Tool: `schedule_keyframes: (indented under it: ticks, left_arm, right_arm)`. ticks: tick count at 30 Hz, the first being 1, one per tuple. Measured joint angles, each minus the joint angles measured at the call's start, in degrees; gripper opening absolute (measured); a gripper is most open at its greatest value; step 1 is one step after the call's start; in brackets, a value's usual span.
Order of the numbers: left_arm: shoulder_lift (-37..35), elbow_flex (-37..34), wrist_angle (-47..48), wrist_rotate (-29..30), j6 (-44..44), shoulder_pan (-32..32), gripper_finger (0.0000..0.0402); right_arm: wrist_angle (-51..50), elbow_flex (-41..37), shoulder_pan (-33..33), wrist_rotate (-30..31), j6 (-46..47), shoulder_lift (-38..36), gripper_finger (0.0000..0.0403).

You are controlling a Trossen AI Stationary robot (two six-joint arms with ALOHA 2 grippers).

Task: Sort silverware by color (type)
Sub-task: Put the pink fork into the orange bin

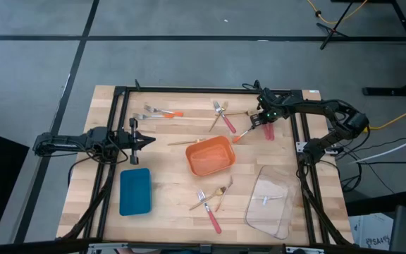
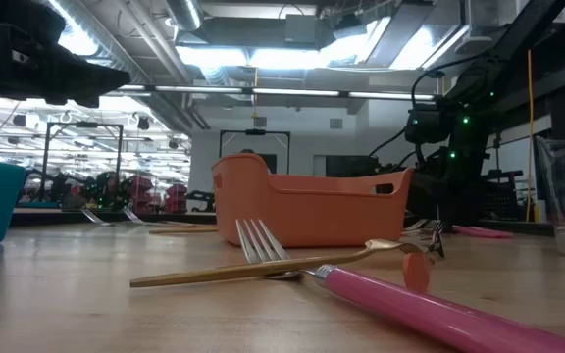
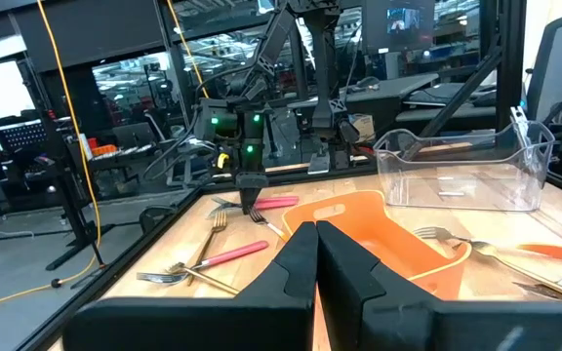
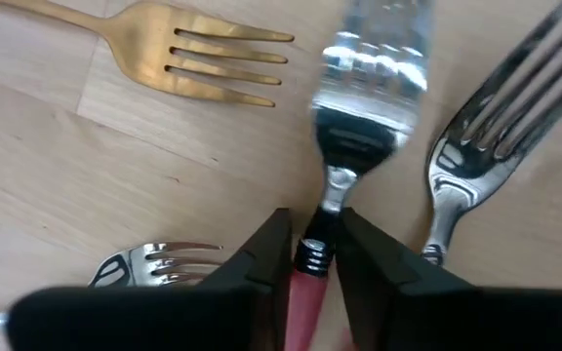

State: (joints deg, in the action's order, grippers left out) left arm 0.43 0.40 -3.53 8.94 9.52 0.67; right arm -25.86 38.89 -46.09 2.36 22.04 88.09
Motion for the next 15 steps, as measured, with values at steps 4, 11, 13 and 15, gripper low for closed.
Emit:
schedule_keyframes:
  ticks: [4, 11, 13, 15]
  left_arm:
    - [0.00, 0.02, 0.00, 0.00, 0.00, -0.01, 0.0000]
    - [-0.01, 0.00, 0.00, 0.01, -0.01, 0.02, 0.0000]
    - [0.00, 0.01, 0.00, -0.02, -0.01, 0.00, 0.0000]
    - [0.00, 0.00, 0.02, -0.02, 0.00, 0.02, 0.0000]
  right_arm:
    - [0.01, 0.00, -0.04, -0.01, 0.01, 0.00, 0.0028]
    - [0.00, 0.00, -0.06, 0.00, 0.02, 0.03, 0.0016]
    - [0.01, 0.00, -0.06, 0.01, 0.02, 0.04, 0.0018]
    - [0.01, -0.02, -0.06, -0.01, -0.14, 0.07, 0.0018]
